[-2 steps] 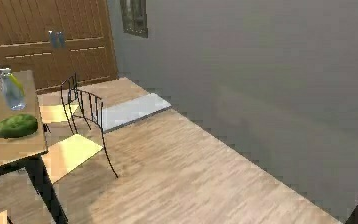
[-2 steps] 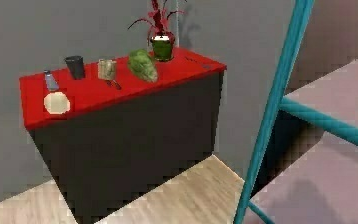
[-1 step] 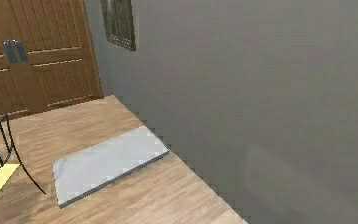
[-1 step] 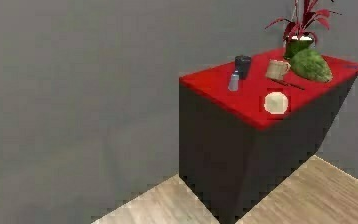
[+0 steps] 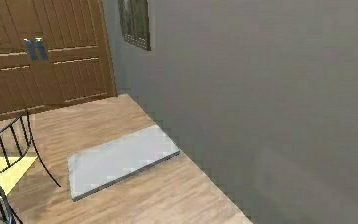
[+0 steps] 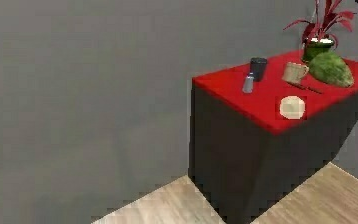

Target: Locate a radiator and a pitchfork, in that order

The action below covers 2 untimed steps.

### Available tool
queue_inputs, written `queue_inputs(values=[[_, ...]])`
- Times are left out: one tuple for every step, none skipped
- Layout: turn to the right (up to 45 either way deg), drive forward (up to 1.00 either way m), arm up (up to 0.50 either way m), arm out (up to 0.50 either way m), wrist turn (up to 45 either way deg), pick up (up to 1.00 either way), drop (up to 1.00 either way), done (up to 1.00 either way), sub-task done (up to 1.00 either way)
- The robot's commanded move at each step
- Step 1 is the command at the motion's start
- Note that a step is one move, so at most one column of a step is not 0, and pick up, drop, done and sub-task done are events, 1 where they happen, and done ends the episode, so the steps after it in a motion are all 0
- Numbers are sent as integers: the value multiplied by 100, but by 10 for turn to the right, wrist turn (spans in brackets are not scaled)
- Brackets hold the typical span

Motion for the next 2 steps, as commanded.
queue_inputs(values=[[0,60,0,0,0,0,0,0,0],[-240,0,0,0,0,0,0,0,0]])
